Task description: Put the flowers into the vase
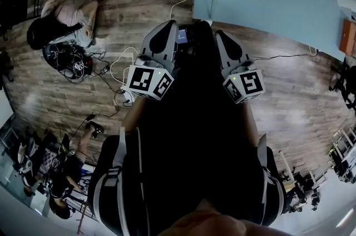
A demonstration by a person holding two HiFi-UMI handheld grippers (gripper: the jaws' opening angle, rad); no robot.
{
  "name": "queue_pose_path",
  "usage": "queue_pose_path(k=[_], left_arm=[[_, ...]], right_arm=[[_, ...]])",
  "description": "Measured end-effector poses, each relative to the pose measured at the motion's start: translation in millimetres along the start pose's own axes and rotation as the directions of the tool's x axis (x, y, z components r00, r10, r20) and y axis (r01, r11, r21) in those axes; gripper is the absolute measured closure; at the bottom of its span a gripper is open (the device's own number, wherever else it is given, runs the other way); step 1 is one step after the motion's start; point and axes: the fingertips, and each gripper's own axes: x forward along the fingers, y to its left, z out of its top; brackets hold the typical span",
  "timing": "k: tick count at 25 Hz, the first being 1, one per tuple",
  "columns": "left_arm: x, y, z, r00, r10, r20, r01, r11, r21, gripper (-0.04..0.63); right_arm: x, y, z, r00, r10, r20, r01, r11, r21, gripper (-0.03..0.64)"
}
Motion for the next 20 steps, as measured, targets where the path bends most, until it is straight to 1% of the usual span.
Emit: queue_pose_path(k=[2, 3, 7, 8, 12, 16, 20], left_arm=[[20, -4, 8, 1.000, 0.001, 0.006, -0.002, 0.999, 0.037, 0.572], [31, -6, 15, 1.000, 0.005, 0.019, -0.006, 0.999, 0.041, 0.572], [67, -14, 52, 0.994, 0.058, 0.090, -0.058, 0.998, -0.002, 0.572], [73, -18, 58, 0.993, 0.069, 0.095, -0.069, 0.998, 0.003, 0.572], [97, -43, 63, 0.994, 0.080, 0.080, -0.087, 0.992, 0.089, 0.572], [111, -44, 62, 0.993, 0.106, 0.058, -0.111, 0.990, 0.090, 0.572], [122, -33, 72, 0.990, 0.124, 0.061, -0.130, 0.987, 0.097, 0.572]], right_arm=[[11, -17, 11, 1.000, 0.007, 0.012, -0.007, 1.000, -0.002, 0.600], [15, -27, 19, 1.000, 0.013, 0.020, -0.013, 1.000, -0.004, 0.600], [28, -61, 47, 0.999, 0.029, 0.028, -0.028, 0.999, -0.021, 0.600], [30, -68, 50, 0.999, 0.035, 0.025, -0.035, 0.999, -0.015, 0.600], [35, -99, 51, 0.997, 0.079, -0.017, -0.078, 0.997, 0.022, 0.599], [47, -110, 49, 0.991, 0.120, -0.057, -0.119, 0.993, 0.024, 0.599], [65, -119, 45, 0.988, 0.122, -0.091, -0.119, 0.992, 0.039, 0.598]])
